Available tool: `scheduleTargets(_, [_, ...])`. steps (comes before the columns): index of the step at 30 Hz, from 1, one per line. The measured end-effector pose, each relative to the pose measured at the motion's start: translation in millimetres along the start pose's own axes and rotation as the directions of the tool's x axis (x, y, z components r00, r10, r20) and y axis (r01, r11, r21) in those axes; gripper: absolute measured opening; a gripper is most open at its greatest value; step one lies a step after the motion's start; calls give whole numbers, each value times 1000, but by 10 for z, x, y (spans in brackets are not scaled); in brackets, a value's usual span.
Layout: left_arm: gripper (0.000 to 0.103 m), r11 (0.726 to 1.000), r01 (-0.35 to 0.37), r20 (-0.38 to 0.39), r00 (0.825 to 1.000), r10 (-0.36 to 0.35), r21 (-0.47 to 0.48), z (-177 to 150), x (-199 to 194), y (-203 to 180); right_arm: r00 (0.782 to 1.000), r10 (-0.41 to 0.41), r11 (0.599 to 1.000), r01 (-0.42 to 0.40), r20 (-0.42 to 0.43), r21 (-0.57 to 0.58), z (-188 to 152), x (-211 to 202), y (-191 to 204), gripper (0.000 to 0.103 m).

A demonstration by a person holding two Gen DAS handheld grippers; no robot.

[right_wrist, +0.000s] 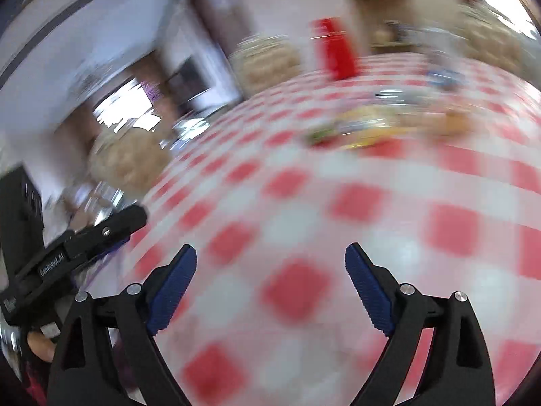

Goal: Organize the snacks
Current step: 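Grasp the orange-labeled bread loaf with the right gripper while the left grasps the round wrapped bun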

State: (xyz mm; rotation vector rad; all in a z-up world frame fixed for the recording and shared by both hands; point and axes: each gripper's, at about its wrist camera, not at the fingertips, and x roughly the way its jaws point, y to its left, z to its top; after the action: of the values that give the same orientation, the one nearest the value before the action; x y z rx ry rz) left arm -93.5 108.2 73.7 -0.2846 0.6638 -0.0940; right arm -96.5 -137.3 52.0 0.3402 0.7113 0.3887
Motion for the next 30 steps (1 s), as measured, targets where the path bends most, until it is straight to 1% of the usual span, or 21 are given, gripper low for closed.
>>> scheduleTargets(2, [101,999,45,-19,999,-45,9,141,383,-326,997,-68,993,64,33,99,152,-44,-445,87])
scheduleTargets(3, [101,998,59,-20,998,-59,10,174,487,-420,993,-108,983,101,41,151,209,-74,-664,87])
scheduleTargets(4, [101,997,76,-18,997,-76,15,260,664,-564,987,-156,966,143,46,213,292,-91,-925,87])
scheduleTargets(6, [101,995,94,-17,995,-94,16,440,979,-787,976,-214,931,189,46,314,452,-76,-1352,87])
scheduleTargets(8, [101,995,98,-8,995,-98,-17,568,1233,-895,971,-238,904,207,37,373,580,-13,-1588,87])
scheduleTargets(9, [101,994,98,4,995,-98,-52,647,1388,-932,969,-246,889,210,37,407,676,40,-1712,87])
scheduleTargets(11, [101,989,88,26,996,-86,-115,739,1571,-905,967,-254,872,214,33,441,800,162,-1825,87])
scheduleTargets(13, [101,983,75,60,996,-65,-168,759,1680,-787,965,-260,853,217,25,475,950,319,-1907,87])
scheduleTargets(14, [101,980,57,81,996,-42,-191,747,1723,-700,965,-260,847,217,21,485,1006,383,-1929,87])
scheduleTargets(15, [101,978,30,75,997,-15,-207,752,1746,-606,965,-260,840,218,16,496,1066,437,-1921,87])
scheduleTargets(16, [101,975,16,68,998,-1,-221,768,1733,-529,964,-264,831,221,13,510,1132,531,-1925,87])
scheduleTargets(19, [101,958,-8,102,994,38,-286,778,1636,-275,957,-291,799,243,2,550,1334,865,-1897,87])
scheduleTargets(21, [101,943,-4,117,992,45,-332,793,1605,-164,947,-320,773,272,-17,573,1443,1093,-1879,87])
scheduleTargets(23, [101,930,2,96,995,35,-367,802,1656,-86,909,-414,746,369,-48,555,1584,1297,-1813,87])
scheduleTargets(24, [101,929,6,81,996,25,-370,797,1683,-78,881,-467,734,430,-68,526,1638,1377,-1781,87])
scheduleTargets(25, [101,929,7,56,998,15,-371,785,1725,-75,845,-526,727,506,-98,465,1693,1493,-1740,87])
scheduleTargets(26, [101,929,8,38,999,6,-370,775,1749,-80,818,-561,727,560,-125,398,1718,1592,-1714,87])
scheduleTargets(27, [101,929,17,24,1000,-8,-369,777,1769,-85,801,-582,731,591,-141,341,1716,1660,-1704,87])
scheduleTargets(28, [101,931,20,22,1000,-13,-365,771,1772,-97,784,-602,748,619,-147,239,1692,1730,-1675,86])
scheduleTargets(29, [101,933,19,26,1000,-11,-360,764,1761,-108,784,-604,769,621,-144,152,1659,1716,-1637,86])
scheduleTargets(30, [101,934,17,27,1000,-8,-358,766,1750,-112,784,-604,775,620,-145,122,1634,1677,-1636,86])
